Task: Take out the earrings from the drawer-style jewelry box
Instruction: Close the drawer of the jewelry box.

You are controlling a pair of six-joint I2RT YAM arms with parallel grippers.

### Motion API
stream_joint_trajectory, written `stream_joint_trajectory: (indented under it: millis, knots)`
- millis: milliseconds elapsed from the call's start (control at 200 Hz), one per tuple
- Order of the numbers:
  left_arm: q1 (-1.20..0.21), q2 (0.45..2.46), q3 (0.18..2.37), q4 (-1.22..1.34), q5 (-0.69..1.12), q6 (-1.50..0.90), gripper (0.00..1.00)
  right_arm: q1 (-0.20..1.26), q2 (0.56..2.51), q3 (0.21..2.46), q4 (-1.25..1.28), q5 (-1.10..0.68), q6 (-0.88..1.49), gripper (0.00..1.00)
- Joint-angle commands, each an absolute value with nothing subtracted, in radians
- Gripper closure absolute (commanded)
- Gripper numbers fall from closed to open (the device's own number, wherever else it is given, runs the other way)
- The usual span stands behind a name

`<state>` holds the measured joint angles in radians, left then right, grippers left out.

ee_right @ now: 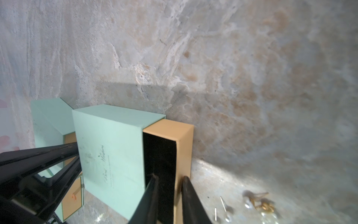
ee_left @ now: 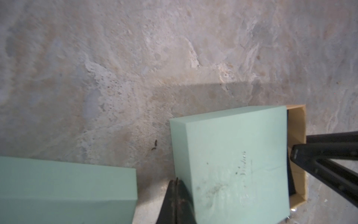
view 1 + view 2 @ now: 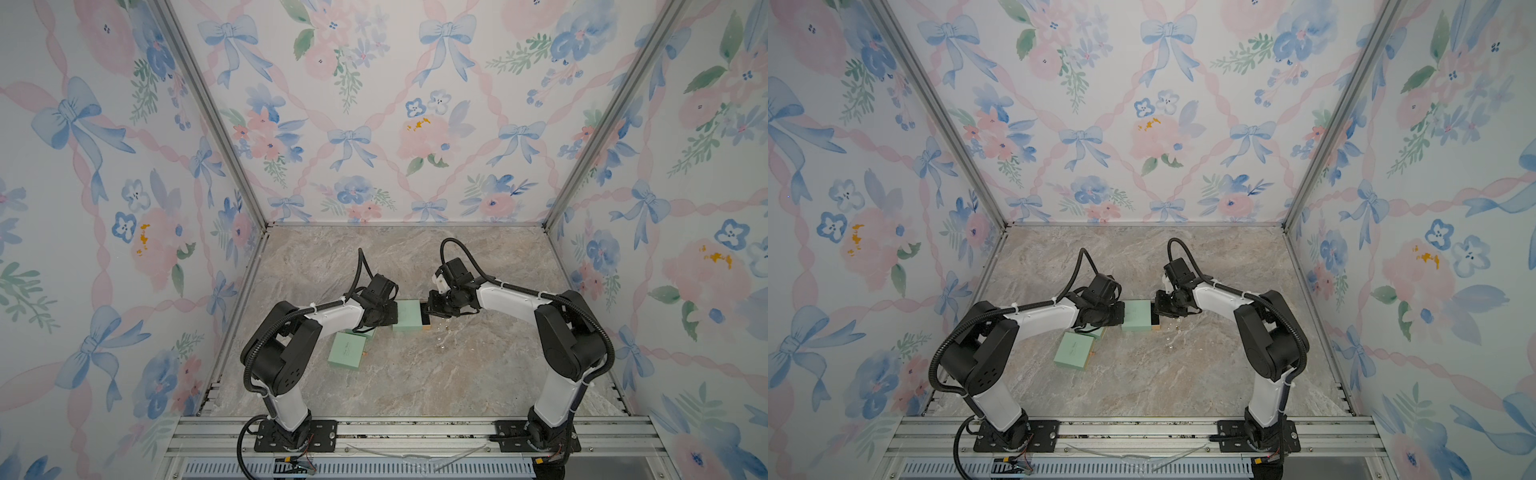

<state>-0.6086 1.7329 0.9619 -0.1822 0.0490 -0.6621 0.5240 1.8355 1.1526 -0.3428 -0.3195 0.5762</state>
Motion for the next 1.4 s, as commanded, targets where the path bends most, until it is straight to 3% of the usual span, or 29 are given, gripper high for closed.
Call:
stream_joint_trajectory:
  millis: [0,440,930,1395]
  knots:
    - [-0.615,1.748,0.989,-0.173,0.071,-0.642,1.00,0.508,1.781,1.129,-0.328,-0.348,0.588,0.76]
    - [-0.616,1.749,0.997,-0.172,0.072,-0.640,1.00,0.463,1.747,1.081,-0.314,-0.352,0.581,0.76]
    - [-0.609,1.741,0.989,-0.172,0.055,-0.640,1.00,0.466,1.754,1.093,-0.393,-0.286,0.545,0.90]
    - [-0.598,1.748,0.989,-0.166,0.075,-0.632,1.00,0.489,1.793,1.110,-0.383,-0.299,0.547,0.93]
